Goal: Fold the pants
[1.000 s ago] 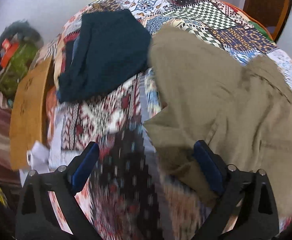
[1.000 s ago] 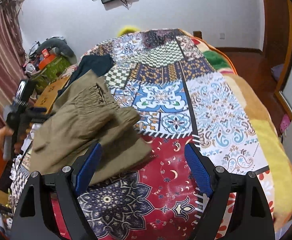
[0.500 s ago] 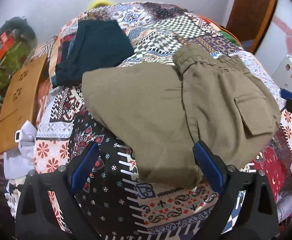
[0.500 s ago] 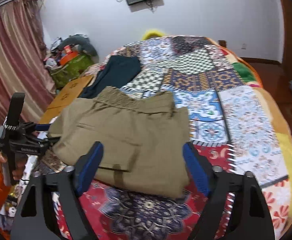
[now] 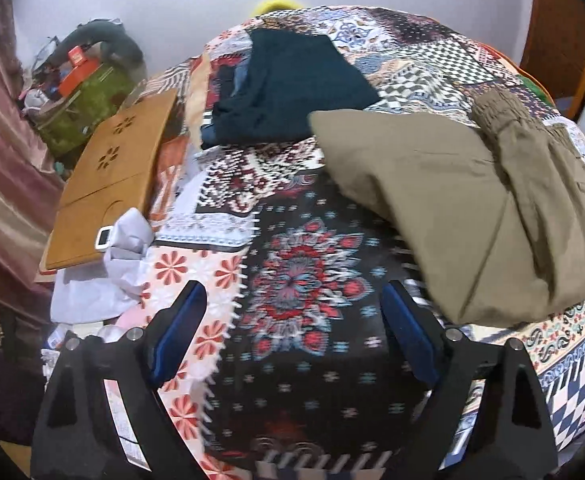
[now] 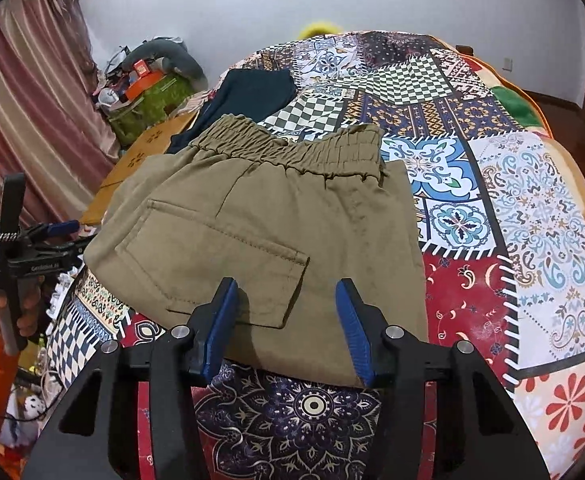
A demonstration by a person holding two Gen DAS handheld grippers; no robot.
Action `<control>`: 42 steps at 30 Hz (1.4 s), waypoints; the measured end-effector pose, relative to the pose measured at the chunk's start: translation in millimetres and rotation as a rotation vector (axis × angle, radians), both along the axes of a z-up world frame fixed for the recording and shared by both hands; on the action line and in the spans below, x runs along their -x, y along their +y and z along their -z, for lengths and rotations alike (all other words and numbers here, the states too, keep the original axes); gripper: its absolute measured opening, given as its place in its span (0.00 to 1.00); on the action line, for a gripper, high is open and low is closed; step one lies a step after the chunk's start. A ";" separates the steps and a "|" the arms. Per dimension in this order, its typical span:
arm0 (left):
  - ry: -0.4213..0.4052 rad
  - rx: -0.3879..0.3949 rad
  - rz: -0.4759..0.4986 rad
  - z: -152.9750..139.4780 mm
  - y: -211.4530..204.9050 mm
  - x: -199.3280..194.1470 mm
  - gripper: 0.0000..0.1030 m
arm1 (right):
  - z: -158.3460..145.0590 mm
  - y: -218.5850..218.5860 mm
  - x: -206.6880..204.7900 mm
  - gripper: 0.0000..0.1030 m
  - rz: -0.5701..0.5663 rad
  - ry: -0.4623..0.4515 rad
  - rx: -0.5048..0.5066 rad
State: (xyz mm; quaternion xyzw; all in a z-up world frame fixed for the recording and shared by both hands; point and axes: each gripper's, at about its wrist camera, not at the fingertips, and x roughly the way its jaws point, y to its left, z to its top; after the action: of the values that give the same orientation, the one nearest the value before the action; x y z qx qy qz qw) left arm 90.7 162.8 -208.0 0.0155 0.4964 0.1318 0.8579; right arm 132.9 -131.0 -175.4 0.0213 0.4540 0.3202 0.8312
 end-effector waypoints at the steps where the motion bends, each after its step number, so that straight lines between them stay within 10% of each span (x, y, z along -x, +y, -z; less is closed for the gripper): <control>1: -0.005 0.019 0.004 -4.7 2.9 -0.4 0.87 | -1.9 0.4 0.3 0.46 -0.004 -0.003 0.007; 15: -0.155 0.173 0.289 -72.2 -83.2 -62.0 0.87 | -35.1 9.0 -26.0 0.48 -0.032 -0.084 0.008; 29: 0.040 0.269 0.392 11.5 -112.8 -118.1 0.88 | 9.4 40.0 -54.0 0.52 -0.133 -0.004 0.053; 42: -0.010 0.328 0.382 -5.4 -63.2 -71.0 0.88 | 6.9 1.3 -34.3 0.54 -0.106 0.018 0.030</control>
State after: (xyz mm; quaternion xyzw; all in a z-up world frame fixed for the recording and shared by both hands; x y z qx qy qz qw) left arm 161.7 99.6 -202.7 -0.0309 0.4949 -0.1147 0.8608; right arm 167.2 -129.7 -182.3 -0.0124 0.4666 0.3569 0.8092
